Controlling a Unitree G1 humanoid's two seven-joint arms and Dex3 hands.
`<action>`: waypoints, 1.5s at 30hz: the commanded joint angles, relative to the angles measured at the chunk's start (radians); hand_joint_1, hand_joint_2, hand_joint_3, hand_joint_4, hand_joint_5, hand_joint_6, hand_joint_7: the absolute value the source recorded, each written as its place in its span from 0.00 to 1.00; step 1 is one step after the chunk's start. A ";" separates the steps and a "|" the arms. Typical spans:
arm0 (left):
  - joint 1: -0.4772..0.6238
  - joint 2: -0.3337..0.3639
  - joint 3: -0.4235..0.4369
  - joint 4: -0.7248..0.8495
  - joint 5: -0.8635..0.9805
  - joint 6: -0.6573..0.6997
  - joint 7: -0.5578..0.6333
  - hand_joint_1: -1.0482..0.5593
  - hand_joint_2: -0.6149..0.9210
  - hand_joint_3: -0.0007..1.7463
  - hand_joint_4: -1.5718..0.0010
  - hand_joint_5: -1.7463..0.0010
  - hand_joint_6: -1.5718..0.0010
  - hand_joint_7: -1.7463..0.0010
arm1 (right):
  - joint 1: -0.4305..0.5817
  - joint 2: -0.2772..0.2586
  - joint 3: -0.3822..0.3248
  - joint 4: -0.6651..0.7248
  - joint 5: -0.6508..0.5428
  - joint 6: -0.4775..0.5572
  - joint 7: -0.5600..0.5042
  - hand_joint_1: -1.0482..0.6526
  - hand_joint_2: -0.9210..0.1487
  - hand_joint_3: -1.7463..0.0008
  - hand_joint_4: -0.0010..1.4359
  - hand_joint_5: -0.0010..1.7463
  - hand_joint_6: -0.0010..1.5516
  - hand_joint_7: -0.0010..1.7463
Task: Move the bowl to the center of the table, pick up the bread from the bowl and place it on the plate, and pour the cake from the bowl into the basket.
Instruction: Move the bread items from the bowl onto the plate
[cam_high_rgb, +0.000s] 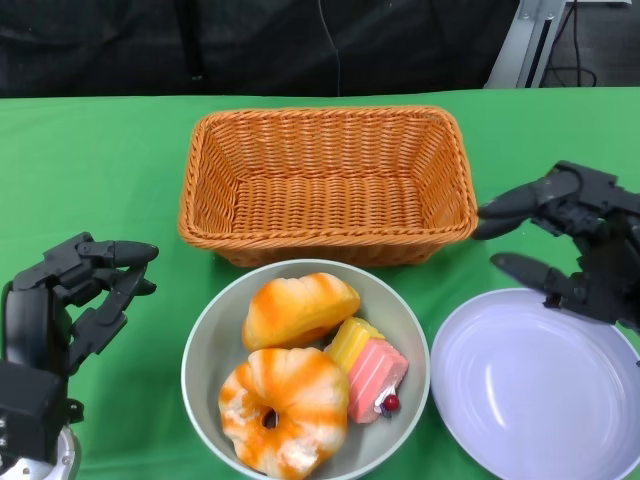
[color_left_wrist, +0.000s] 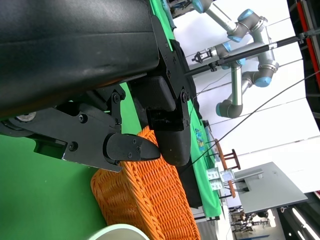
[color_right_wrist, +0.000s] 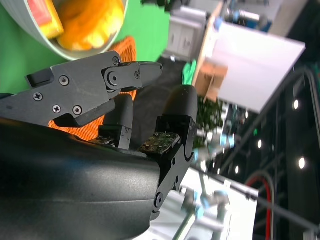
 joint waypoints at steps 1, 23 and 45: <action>-0.009 0.010 0.010 0.012 0.001 -0.026 0.019 0.54 1.00 0.14 0.48 0.31 0.39 0.59 | -0.004 -0.036 0.018 -0.032 -0.005 0.009 0.026 0.44 0.01 0.99 0.36 0.54 0.35 0.28; -0.023 0.007 -0.001 0.057 0.016 -0.055 0.031 0.55 1.00 0.14 0.49 0.30 0.40 0.58 | -0.057 -0.049 0.118 -0.154 -0.056 0.158 0.031 0.39 0.04 1.00 0.35 0.45 0.36 0.14; -0.024 -0.011 -0.007 0.063 0.020 -0.041 0.026 0.53 1.00 0.13 0.48 0.31 0.40 0.58 | -0.218 -0.024 0.241 -0.063 -0.220 0.103 0.015 0.33 0.04 1.00 0.36 0.46 0.38 0.11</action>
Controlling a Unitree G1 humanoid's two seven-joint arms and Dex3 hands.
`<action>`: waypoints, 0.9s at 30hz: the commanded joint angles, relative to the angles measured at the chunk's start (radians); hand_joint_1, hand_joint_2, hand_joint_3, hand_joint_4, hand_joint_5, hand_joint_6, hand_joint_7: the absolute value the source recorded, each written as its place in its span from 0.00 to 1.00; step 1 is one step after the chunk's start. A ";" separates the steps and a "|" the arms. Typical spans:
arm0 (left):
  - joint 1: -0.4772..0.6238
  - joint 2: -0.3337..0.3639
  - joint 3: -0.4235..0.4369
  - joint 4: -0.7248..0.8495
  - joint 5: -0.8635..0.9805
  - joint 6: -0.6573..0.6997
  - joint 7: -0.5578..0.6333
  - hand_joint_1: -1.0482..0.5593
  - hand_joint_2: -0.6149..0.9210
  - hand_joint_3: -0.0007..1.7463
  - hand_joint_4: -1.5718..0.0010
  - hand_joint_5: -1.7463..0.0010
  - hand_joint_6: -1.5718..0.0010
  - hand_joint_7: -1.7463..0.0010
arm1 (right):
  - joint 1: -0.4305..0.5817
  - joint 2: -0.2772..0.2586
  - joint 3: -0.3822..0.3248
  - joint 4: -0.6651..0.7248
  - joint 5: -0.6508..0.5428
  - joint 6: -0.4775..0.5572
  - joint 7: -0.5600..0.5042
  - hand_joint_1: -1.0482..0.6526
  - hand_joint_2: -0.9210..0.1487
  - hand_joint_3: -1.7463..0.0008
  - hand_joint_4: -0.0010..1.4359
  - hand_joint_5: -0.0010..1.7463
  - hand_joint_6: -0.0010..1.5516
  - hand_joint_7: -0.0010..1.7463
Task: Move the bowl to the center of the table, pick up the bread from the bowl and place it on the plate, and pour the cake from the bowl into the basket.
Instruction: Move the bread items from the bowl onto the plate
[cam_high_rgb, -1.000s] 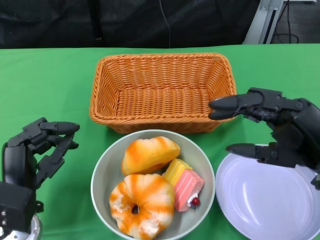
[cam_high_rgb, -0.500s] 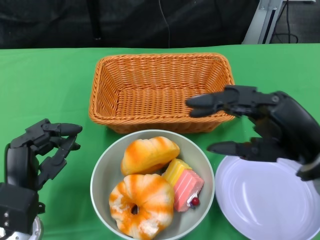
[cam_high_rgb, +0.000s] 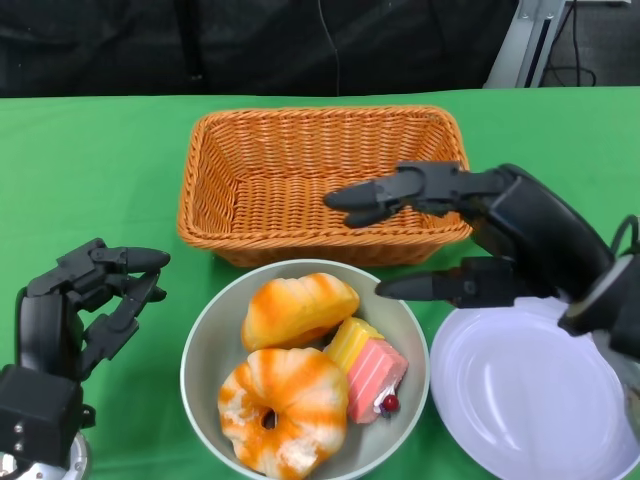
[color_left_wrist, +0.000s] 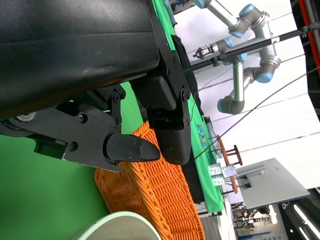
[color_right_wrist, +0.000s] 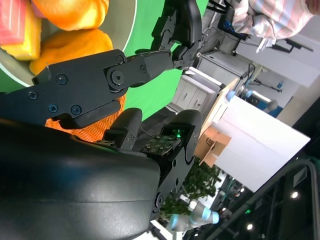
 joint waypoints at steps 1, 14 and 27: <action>-0.010 0.006 0.003 0.004 -0.011 0.000 0.000 0.53 1.00 0.13 0.48 0.32 0.40 0.57 | -0.029 -0.010 0.023 0.005 -0.042 -0.024 -0.001 0.32 0.04 1.00 0.37 0.44 0.39 0.10; -0.003 0.015 0.001 -0.016 -0.001 0.010 -0.007 0.50 1.00 0.13 0.50 0.24 0.40 0.58 | -0.073 -0.006 0.127 -0.043 -0.219 0.060 -0.022 0.28 0.05 1.00 0.45 0.30 0.43 0.03; 0.006 0.007 -0.011 -0.053 0.037 0.016 0.046 0.53 1.00 0.14 0.49 0.28 0.44 0.51 | -0.054 -0.044 0.169 -0.074 -0.376 0.101 -0.043 0.25 0.04 1.00 0.42 0.30 0.41 0.00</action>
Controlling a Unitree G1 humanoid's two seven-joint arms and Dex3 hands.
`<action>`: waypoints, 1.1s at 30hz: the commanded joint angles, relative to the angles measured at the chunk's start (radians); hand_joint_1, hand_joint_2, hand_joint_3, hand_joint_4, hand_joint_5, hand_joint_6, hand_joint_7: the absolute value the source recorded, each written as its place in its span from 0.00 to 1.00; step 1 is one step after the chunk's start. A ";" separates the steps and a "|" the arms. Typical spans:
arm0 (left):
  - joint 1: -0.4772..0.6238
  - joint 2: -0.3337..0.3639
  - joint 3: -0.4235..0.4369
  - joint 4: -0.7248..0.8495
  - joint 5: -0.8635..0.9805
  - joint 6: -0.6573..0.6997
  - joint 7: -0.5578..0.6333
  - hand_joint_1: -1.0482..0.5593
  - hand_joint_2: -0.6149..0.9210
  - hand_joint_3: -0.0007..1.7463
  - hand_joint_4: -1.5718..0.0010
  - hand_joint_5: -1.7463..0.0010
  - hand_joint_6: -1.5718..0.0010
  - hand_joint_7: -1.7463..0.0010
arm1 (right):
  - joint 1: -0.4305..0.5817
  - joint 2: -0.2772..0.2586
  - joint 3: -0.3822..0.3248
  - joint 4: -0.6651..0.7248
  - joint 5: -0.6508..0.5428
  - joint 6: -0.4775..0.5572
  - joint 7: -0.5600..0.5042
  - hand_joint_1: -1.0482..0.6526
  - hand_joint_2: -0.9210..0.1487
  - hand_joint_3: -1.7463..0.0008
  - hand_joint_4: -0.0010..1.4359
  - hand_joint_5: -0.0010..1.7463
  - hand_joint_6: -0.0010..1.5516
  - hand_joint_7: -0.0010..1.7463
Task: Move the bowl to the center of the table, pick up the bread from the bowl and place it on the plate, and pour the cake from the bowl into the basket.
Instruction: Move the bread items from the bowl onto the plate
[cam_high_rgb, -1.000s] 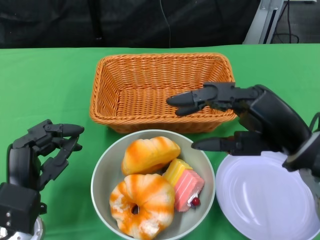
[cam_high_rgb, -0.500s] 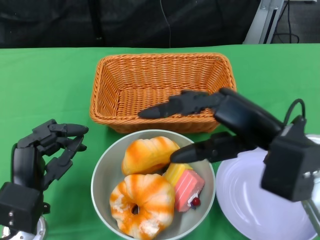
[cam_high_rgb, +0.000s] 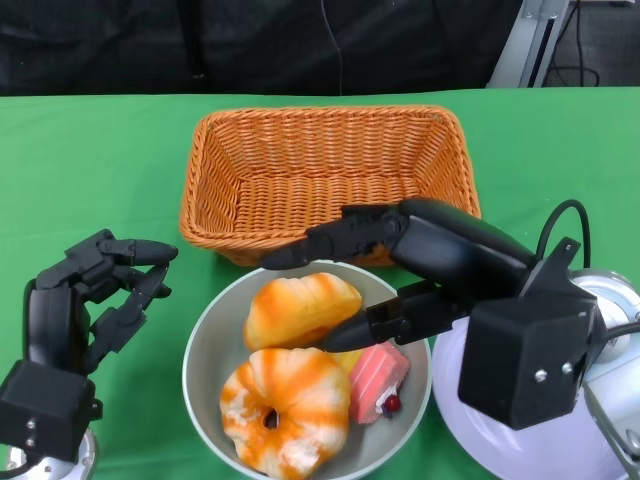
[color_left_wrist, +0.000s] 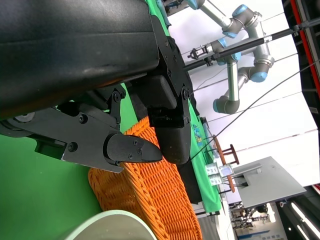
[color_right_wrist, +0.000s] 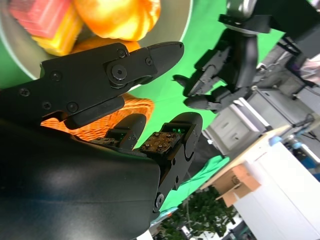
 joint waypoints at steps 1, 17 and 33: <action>0.007 0.011 -0.002 -0.015 0.001 0.008 0.015 0.53 1.00 0.14 0.49 0.28 0.44 0.51 | 0.007 -0.015 0.010 -0.025 -0.027 0.018 -0.010 0.25 0.04 1.00 0.41 0.30 0.41 0.00; 0.019 0.000 -0.023 -0.020 -0.003 -0.007 0.019 0.47 1.00 0.12 0.56 0.05 0.43 0.53 | 0.025 -0.007 0.081 -0.012 -0.135 -0.001 -0.052 0.26 0.06 1.00 0.49 0.15 0.41 0.00; 0.031 0.001 -0.036 -0.030 0.013 -0.012 0.025 0.52 1.00 0.16 0.56 0.00 0.55 0.24 | 0.004 0.014 0.116 0.096 -0.185 -0.082 -0.141 0.25 0.07 1.00 0.53 0.13 0.43 0.00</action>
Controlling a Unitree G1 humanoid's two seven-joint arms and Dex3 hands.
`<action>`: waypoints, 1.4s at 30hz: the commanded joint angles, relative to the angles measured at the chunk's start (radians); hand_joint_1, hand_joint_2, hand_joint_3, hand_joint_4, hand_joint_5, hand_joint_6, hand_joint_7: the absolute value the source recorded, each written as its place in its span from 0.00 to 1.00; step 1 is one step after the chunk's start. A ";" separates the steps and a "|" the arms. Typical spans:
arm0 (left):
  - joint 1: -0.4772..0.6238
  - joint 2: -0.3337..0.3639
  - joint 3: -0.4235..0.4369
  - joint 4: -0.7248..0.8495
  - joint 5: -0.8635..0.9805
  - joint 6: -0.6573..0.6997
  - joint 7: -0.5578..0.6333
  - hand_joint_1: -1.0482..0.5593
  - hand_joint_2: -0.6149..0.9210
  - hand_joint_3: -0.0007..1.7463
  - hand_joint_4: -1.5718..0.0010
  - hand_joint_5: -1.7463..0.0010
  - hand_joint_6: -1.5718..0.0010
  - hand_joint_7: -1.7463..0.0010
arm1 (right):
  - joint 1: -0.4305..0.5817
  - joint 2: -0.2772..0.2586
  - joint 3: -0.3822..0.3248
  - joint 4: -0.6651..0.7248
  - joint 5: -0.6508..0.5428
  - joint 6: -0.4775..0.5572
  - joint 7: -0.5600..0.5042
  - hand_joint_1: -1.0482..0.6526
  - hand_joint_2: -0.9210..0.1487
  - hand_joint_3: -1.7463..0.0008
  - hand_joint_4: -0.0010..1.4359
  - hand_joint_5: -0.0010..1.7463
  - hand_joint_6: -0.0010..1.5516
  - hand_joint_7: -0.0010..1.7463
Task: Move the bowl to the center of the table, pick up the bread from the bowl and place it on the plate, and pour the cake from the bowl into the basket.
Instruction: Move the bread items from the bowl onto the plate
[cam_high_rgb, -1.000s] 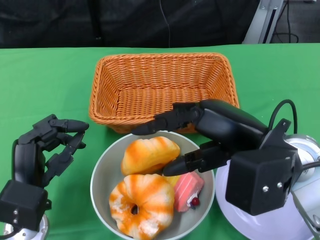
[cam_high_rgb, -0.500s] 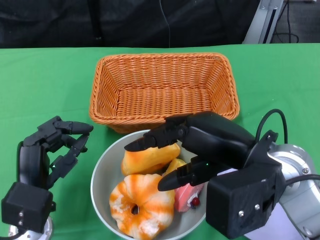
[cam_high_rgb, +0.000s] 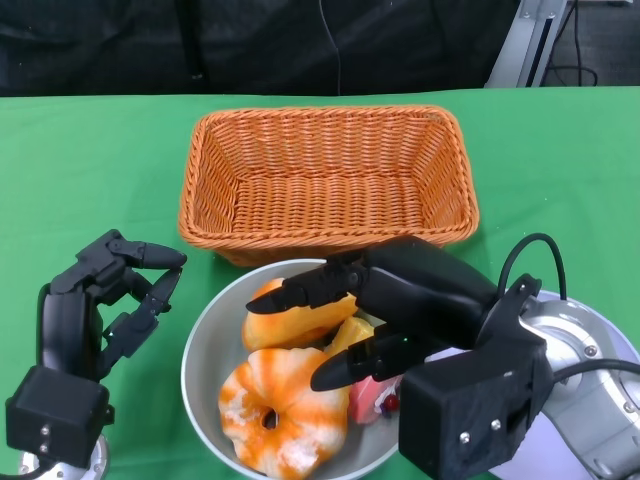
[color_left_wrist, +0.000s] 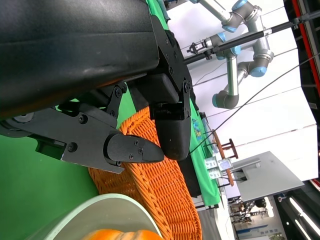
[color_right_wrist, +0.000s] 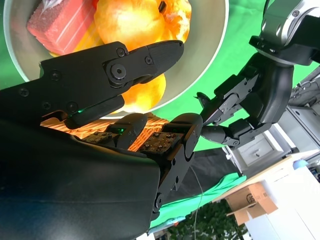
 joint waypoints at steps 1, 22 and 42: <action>0.014 0.011 0.000 -0.012 -0.016 -0.005 -0.017 0.54 1.00 0.17 0.55 0.03 0.55 0.23 | -0.020 0.000 0.003 0.033 -0.030 -0.038 -0.045 0.25 0.07 1.00 0.53 0.13 0.42 0.00; 0.034 0.002 0.003 -0.041 0.008 0.024 0.012 0.51 1.00 0.14 0.52 0.17 0.41 0.55 | -0.090 0.010 0.002 0.213 -0.133 -0.136 -0.165 0.27 0.04 1.00 0.40 0.30 0.40 0.00; 0.060 -0.025 -0.012 -0.118 0.140 0.127 0.278 0.55 1.00 0.18 0.46 0.34 0.44 0.52 | -0.179 0.030 0.036 0.427 -0.198 -0.131 -0.235 0.27 0.04 1.00 0.46 0.17 0.39 0.00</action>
